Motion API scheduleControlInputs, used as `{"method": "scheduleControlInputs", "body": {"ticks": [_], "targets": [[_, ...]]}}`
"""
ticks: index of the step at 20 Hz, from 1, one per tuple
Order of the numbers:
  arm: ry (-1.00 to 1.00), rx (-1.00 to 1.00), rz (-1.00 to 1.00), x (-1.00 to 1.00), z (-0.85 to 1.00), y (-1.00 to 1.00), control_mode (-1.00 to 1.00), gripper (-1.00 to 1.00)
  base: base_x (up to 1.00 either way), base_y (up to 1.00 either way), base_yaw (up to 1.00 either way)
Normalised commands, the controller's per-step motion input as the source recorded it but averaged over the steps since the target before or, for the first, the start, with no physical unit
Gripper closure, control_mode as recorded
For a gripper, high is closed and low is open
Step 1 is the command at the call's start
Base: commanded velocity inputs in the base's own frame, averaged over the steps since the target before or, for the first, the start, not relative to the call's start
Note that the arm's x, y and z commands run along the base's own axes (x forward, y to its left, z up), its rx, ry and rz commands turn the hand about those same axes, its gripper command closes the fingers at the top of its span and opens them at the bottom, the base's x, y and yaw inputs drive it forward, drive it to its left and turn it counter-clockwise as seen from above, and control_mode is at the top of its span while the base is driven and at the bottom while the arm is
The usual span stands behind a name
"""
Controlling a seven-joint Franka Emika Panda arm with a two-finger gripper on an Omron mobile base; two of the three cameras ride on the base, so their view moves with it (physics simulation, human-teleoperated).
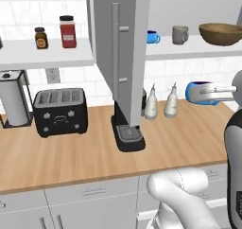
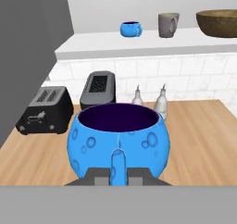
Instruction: Gather all objects into one cabinet and sort the glasses and bowls to opposite sides.
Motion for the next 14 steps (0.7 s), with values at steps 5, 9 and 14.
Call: {"method": "scheduleControlInputs", "body": {"ticks": [5,9,14], "targets": [[0.00,0.00,0.00,0.00,0.00,0.00,1.00,1.00,0.00,-0.75,0.00],[0.00,0.00,0.00,0.00,0.00,0.00,1.00,1.00,0.00,-0.85,0.00],[0.00,0.00,0.00,0.00,0.00,0.00,1.00,1.00,-0.22,-0.91,0.00]]}}
